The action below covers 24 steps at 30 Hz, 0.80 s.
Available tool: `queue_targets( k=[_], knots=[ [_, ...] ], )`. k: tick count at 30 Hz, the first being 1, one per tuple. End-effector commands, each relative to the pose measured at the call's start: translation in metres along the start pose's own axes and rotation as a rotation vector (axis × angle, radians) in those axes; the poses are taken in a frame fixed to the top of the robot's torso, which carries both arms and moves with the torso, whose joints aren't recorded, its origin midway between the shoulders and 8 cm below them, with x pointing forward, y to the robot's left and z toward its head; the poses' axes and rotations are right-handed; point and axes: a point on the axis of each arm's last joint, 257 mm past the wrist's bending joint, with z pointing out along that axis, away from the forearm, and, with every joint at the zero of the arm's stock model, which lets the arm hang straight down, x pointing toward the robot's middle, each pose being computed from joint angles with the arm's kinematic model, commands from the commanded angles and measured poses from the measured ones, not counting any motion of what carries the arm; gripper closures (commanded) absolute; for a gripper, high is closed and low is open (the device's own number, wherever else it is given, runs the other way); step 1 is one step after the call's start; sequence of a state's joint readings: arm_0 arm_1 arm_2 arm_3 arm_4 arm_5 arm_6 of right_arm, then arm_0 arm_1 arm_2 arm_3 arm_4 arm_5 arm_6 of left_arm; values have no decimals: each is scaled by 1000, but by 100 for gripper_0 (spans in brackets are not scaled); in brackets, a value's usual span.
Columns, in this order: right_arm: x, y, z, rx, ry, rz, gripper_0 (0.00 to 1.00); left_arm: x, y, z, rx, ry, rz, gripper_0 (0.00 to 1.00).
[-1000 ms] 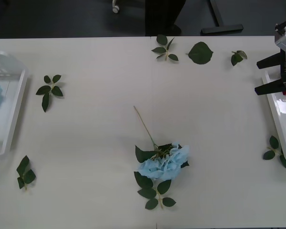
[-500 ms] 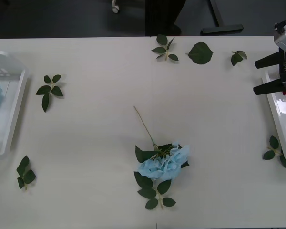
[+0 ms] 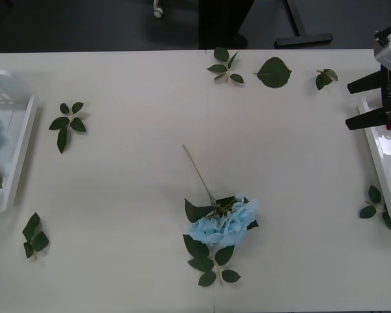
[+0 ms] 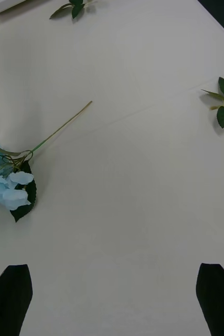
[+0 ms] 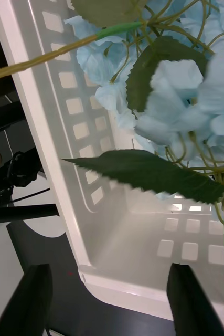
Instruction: Place the red flowers into the right box and the blue flowers into the left box. If a person shows an open palm, hand one flower to the person first, then continue sorting.
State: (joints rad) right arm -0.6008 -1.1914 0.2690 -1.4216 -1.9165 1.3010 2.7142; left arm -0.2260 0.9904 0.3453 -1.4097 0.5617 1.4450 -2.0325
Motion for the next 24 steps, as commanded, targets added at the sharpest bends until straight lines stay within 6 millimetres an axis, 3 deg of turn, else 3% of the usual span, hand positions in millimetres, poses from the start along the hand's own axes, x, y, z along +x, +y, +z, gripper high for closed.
queue_targets(
  k=[1, 9, 15, 20, 24],
  knots=[
    [1, 2, -11, 5, 18, -4, 9, -2, 28, -19, -17, -40, 0, 0],
    [0, 4, -5, -3, 11, -5, 9, -24, 5, -46, 142, -146, -83, 0],
    [0, 4, -3, -4, 8, -4, 9, -54, -27, -70, 210, -206, -132, 0],
    [0, 5, -3, -5, 9, -4, 9, -88, -68, -94, 154, -258, -4, 0],
    [1, 4, -4, -3, 10, -4, 9, -109, -105, -107, -13, -268, 255, 0]
  ],
)
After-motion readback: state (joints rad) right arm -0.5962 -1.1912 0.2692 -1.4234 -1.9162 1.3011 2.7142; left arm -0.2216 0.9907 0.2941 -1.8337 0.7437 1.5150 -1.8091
